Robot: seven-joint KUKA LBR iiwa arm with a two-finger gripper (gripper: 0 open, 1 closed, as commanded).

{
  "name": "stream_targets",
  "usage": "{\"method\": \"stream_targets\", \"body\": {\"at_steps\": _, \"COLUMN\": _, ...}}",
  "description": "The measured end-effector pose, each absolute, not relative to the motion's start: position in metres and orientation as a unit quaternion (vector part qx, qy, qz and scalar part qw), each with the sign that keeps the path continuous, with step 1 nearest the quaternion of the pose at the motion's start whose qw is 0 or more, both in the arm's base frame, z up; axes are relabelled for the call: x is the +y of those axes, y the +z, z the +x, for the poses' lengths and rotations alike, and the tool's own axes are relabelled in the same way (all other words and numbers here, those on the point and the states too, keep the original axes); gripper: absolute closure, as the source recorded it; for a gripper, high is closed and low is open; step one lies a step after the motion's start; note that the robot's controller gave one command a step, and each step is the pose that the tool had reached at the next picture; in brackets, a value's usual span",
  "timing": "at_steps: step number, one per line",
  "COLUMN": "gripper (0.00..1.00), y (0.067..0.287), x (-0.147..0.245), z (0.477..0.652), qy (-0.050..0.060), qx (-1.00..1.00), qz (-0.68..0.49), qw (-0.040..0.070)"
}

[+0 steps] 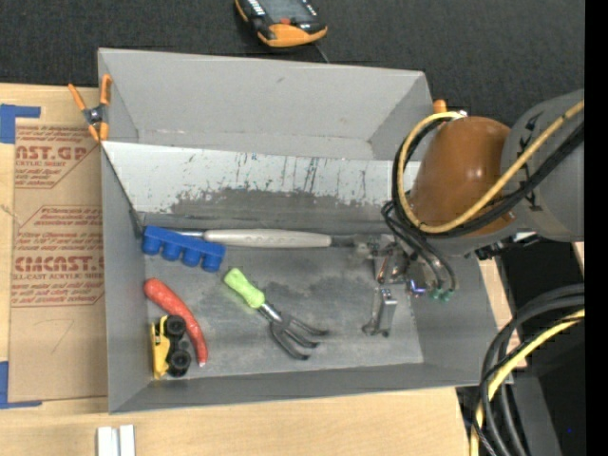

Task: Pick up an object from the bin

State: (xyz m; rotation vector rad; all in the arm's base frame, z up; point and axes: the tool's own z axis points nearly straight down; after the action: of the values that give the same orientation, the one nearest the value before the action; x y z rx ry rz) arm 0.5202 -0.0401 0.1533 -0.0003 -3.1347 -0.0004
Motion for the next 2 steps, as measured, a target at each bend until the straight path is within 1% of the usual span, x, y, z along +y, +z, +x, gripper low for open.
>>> {"method": "stream_targets", "body": {"at_steps": 1, "gripper": 0.0, "y": 0.157, "x": -0.04, "z": 0.522, "qy": 0.0, "qx": -1.0, "qz": 0.0, "qw": 0.0}}
{"method": "stream_targets", "body": {"at_steps": 2, "gripper": 0.0, "y": 0.068, "x": 0.054, "z": 0.507, "qy": -0.001, "qx": -0.989, "qz": -0.149, "qw": 0.004}}
